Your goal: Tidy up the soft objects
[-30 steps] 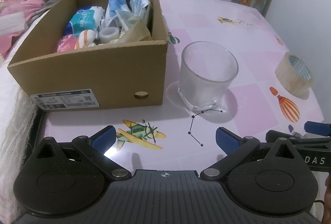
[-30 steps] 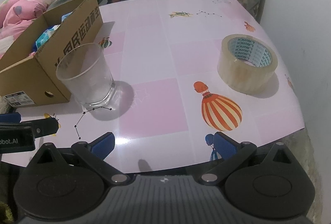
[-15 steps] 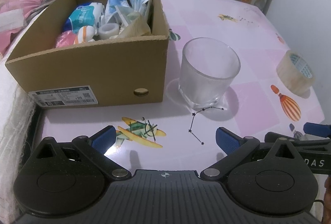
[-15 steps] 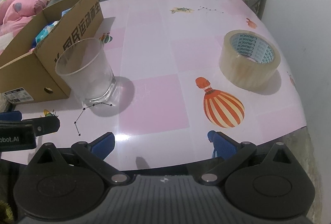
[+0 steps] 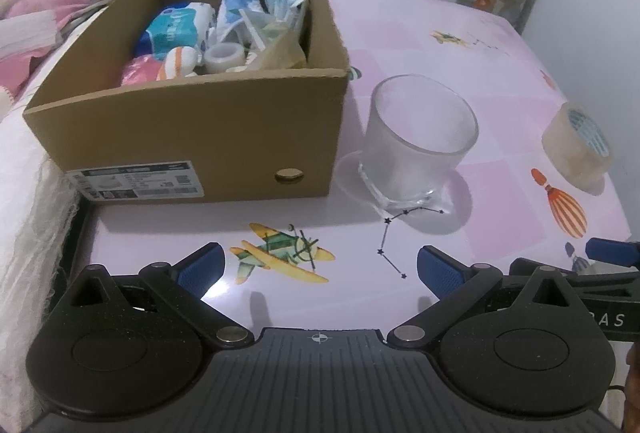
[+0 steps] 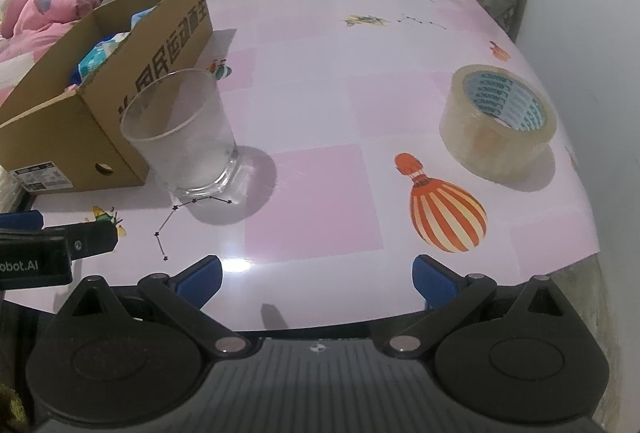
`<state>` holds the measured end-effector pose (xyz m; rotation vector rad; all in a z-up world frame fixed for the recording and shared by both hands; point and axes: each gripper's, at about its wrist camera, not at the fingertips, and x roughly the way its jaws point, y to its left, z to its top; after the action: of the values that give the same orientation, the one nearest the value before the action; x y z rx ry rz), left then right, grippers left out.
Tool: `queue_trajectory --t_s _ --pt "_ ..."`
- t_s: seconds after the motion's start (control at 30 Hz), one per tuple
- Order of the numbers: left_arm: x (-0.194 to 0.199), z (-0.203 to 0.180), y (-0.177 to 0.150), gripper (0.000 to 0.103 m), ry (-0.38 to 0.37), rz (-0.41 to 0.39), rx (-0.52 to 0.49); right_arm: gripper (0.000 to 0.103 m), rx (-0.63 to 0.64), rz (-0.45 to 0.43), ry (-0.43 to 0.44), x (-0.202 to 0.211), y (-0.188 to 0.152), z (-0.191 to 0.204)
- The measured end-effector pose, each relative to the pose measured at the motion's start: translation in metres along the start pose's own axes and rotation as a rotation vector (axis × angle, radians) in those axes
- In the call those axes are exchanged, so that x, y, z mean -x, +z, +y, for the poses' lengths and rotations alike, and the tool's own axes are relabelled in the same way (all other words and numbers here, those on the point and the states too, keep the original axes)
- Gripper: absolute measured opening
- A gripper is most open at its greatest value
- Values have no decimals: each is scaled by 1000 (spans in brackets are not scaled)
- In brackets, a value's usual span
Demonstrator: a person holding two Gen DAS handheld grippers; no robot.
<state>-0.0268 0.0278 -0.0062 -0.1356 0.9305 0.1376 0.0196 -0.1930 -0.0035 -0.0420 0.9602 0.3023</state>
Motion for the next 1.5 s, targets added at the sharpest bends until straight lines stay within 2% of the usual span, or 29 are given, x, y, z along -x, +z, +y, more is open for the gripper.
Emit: queue_trajectory --t_s 0.4,0.67,0.87,1.5 --pt "8 22 0 103 19 -21 37 72 69 -14 16 1 9 26" --pt "17 46 9 103 41 -44 58 72 119 -42 34 3 27 57" --pt "18 67 16 103 64 -48 73 72 153 -31 40 -3 37 81" --pt "10 90 22 103 42 -11 50 72 125 -11 16 -8 38 101"
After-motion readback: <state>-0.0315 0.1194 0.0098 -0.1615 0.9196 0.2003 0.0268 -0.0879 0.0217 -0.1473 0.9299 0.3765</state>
